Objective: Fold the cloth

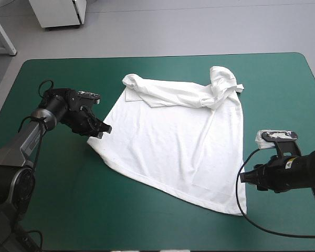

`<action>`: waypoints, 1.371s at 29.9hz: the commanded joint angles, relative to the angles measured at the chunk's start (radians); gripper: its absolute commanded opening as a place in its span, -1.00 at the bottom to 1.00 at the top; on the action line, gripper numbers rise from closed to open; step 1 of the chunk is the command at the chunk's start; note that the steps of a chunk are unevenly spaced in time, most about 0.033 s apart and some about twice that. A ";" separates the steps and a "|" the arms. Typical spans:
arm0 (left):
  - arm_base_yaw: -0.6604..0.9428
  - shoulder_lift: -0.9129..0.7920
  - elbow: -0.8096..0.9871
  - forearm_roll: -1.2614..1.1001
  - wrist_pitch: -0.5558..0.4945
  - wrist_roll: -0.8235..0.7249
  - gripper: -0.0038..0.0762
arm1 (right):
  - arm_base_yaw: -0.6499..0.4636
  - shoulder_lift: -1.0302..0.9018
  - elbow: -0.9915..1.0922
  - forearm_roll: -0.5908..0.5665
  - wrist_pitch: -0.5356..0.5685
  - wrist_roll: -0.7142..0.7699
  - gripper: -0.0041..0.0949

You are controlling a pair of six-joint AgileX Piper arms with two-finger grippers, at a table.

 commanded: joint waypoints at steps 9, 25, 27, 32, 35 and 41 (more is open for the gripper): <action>-0.007 -0.045 0.083 0.022 -0.018 -0.038 -0.08 | 0.003 -0.016 0.014 0.008 -0.028 0.000 -0.08; -0.007 -0.045 0.180 0.018 -0.136 -0.037 -0.93 | 0.003 -0.012 0.190 -0.002 -0.093 0.003 0.15; -0.007 -0.045 0.180 0.018 -0.136 -0.037 -0.93 | 0.003 0.005 0.218 0.060 -0.122 -0.006 0.15; -0.007 -0.045 0.180 0.016 -0.136 -0.037 -0.93 | 0.048 0.087 0.234 0.057 -0.172 -0.032 0.14; -0.007 -0.045 0.180 0.016 -0.136 -0.037 -0.93 | 0.110 0.142 0.234 0.010 -0.177 -0.030 0.14; -0.007 -0.045 0.180 0.006 -0.138 -0.037 -0.93 | 0.283 0.215 0.234 -0.122 -0.255 0.082 0.14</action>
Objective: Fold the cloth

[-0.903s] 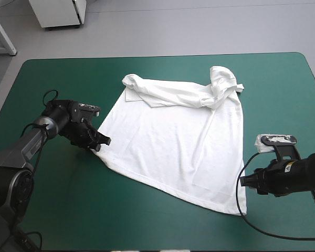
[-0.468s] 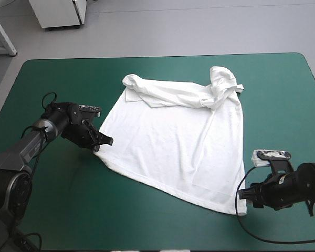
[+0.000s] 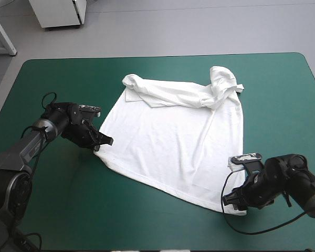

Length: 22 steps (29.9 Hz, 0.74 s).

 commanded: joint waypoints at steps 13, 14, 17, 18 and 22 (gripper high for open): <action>-0.001 -0.017 0.000 -0.014 -0.090 -0.003 -0.93 | 0.245 0.125 0.178 -0.149 -0.237 0.315 -0.15; -0.001 -0.017 0.000 -0.016 -0.090 -0.003 -0.93 | 0.245 0.125 0.201 -0.137 -0.242 0.315 -0.23; -0.001 -0.017 0.000 -0.033 -0.106 -0.003 -0.93 | 0.246 0.130 0.236 -0.090 -0.296 0.323 -0.69; -0.001 -0.017 0.000 -0.040 -0.108 -0.003 -0.93 | 0.249 0.132 0.238 -0.076 -0.304 0.323 -0.88; -0.001 -0.017 0.000 -0.051 -0.116 -0.003 -0.93 | 0.253 0.134 0.223 -0.062 -0.273 0.326 -0.96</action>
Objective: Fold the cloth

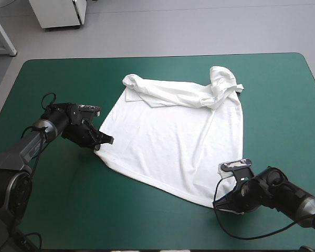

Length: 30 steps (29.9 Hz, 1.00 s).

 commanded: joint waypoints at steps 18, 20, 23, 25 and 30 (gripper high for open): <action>-0.002 -0.272 -0.395 -0.108 0.093 0.075 -0.93 | 0.011 -0.012 -0.744 -0.292 0.239 0.065 -0.96; -0.002 -0.284 -0.468 -0.113 0.108 0.075 -0.93 | 0.011 -0.012 -0.835 -0.343 0.243 0.058 -0.96; -0.002 -0.294 -0.584 -0.124 0.128 0.075 -0.93 | 0.011 -0.012 -0.977 -0.430 0.244 0.028 -0.96; -0.002 -0.298 -0.677 -0.139 0.135 0.077 -0.93 | 0.011 -0.005 -1.082 -0.483 0.244 0.021 -0.96; -0.002 -0.300 -0.883 -0.248 0.116 0.137 -0.93 | 0.011 0.026 -1.330 -0.570 0.238 -0.065 -0.96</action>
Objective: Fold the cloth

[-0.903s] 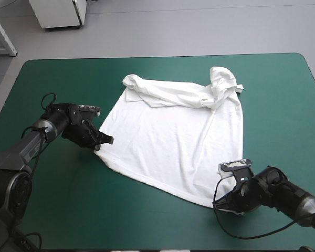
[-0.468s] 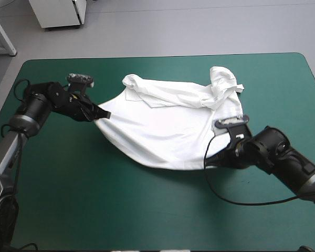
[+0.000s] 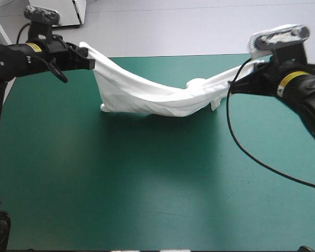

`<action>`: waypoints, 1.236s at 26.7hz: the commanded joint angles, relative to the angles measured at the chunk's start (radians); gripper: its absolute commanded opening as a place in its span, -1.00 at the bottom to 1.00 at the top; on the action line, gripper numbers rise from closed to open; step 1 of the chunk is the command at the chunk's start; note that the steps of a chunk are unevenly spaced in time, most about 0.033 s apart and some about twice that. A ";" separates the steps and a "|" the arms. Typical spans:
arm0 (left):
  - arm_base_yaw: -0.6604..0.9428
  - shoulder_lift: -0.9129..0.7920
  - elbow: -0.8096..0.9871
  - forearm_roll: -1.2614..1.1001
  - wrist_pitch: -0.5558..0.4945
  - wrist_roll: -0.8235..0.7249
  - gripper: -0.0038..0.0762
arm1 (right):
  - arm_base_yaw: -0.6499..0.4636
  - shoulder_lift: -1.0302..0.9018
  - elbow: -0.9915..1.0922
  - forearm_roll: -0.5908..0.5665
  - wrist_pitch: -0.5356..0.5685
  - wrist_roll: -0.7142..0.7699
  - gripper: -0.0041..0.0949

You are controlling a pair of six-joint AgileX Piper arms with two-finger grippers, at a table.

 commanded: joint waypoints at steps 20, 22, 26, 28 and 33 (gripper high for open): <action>-0.002 -0.050 -0.645 -0.223 -0.153 0.118 -0.93 | 0.002 0.127 -0.703 0.022 -0.343 -0.332 -0.96; -0.002 -0.050 -0.653 -0.221 -0.160 0.118 -0.93 | 0.002 0.127 -0.702 0.022 -0.356 -0.332 -0.96; -0.002 -0.016 -0.653 -0.200 -0.172 0.118 -0.93 | 0.002 0.159 -0.700 -0.010 -0.348 -0.330 -0.96; -0.002 0.039 -0.653 -0.154 -0.203 0.108 -0.93 | 0.002 0.207 -0.700 -0.099 -0.335 -0.292 -0.96; -0.002 0.248 -0.653 -0.082 -0.534 0.103 -0.93 | -0.141 0.392 -0.700 -0.253 -0.505 -0.111 -0.96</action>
